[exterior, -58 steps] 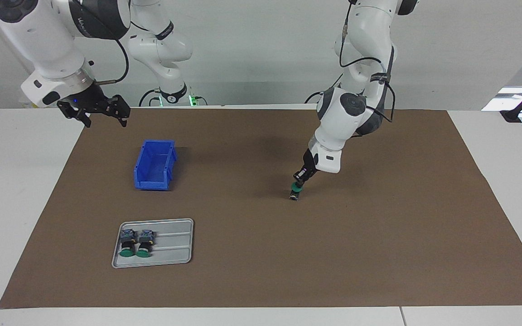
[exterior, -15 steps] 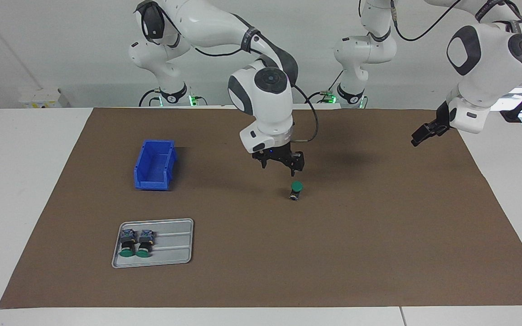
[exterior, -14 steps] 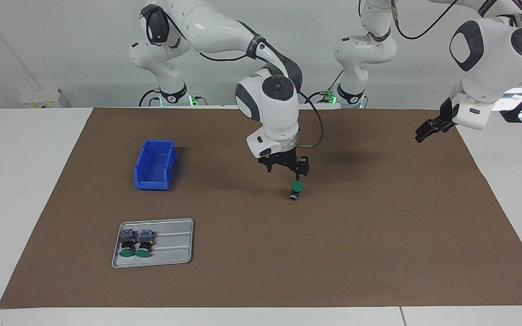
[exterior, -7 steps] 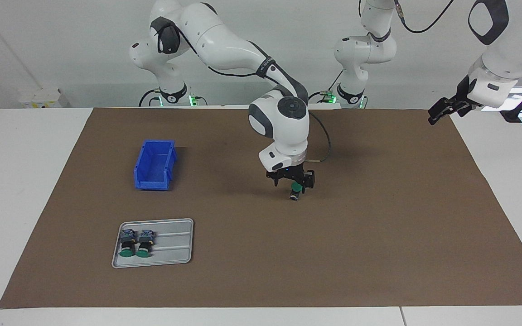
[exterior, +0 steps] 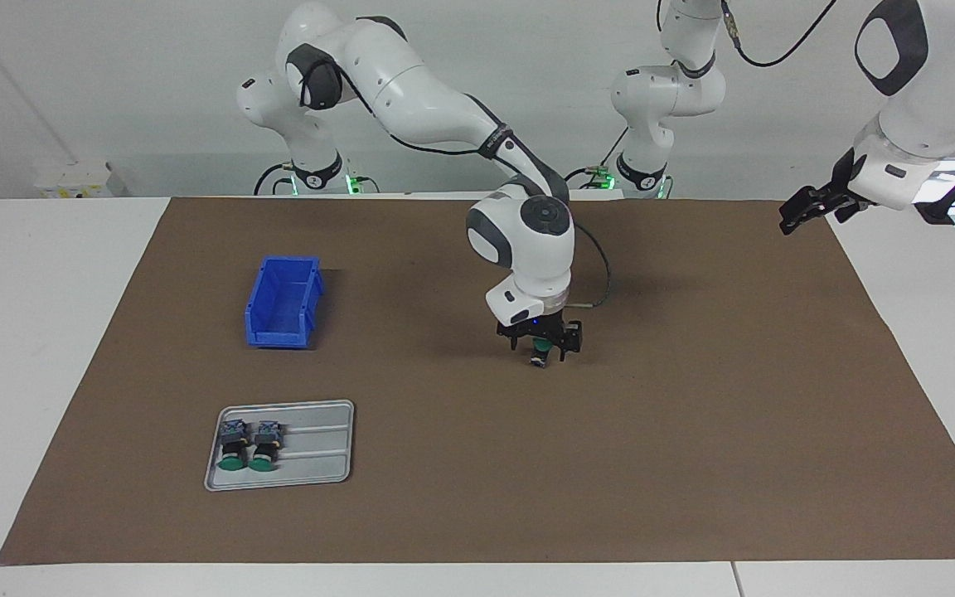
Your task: Place and press button with both arms
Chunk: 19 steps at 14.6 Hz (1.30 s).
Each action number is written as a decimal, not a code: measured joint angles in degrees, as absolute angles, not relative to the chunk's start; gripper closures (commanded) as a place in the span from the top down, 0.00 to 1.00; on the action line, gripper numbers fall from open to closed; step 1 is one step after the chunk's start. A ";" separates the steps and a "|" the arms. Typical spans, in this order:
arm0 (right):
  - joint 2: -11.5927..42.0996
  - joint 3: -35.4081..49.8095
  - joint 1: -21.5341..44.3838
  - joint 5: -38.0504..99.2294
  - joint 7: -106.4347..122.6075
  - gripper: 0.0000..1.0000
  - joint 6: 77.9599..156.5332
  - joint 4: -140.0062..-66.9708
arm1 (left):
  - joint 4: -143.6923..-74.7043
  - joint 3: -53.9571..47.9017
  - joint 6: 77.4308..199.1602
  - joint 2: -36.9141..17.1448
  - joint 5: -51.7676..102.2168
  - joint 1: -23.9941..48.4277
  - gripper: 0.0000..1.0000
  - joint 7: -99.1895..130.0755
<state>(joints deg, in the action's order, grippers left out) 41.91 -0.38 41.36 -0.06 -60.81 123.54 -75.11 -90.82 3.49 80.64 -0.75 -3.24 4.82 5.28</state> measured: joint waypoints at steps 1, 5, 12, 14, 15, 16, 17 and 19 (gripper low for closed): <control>41.99 -0.38 41.65 -0.06 -60.81 0.86 123.52 -75.11 | -90.82 3.27 80.64 -0.75 -3.17 5.04 1.00 5.68; 42.09 -0.31 42.03 -0.06 -60.53 0.32 123.19 -75.18 | -90.82 2.66 80.64 -0.75 -2.38 6.93 1.00 7.82; 40.83 -1.02 39.05 -1.05 -47.08 0.00 111.63 -71.13 | -90.82 2.71 80.64 -0.75 -1.59 7.05 1.00 8.13; 37.53 -1.14 34.60 -1.01 -40.29 0.00 109.38 -71.41 | -90.82 2.71 80.64 -0.75 -1.56 7.05 1.00 8.14; 35.33 -1.16 32.00 -0.98 -37.43 0.00 108.47 -72.58 | -90.82 2.71 80.64 -0.75 -1.56 7.05 1.00 8.14; 32.90 -1.14 29.26 -0.79 -33.90 0.00 107.83 -74.53 | -90.82 2.71 80.64 -0.75 -1.56 7.05 1.00 8.14; 30.51 -1.14 26.59 -0.22 -29.57 0.00 107.64 -76.96 | -90.82 2.71 80.64 -0.75 -1.56 7.05 1.00 8.14; 26.67 -1.12 21.17 1.70 -18.96 0.00 106.71 -81.58 | -90.82 2.71 80.64 -0.75 -1.56 7.05 1.00 8.14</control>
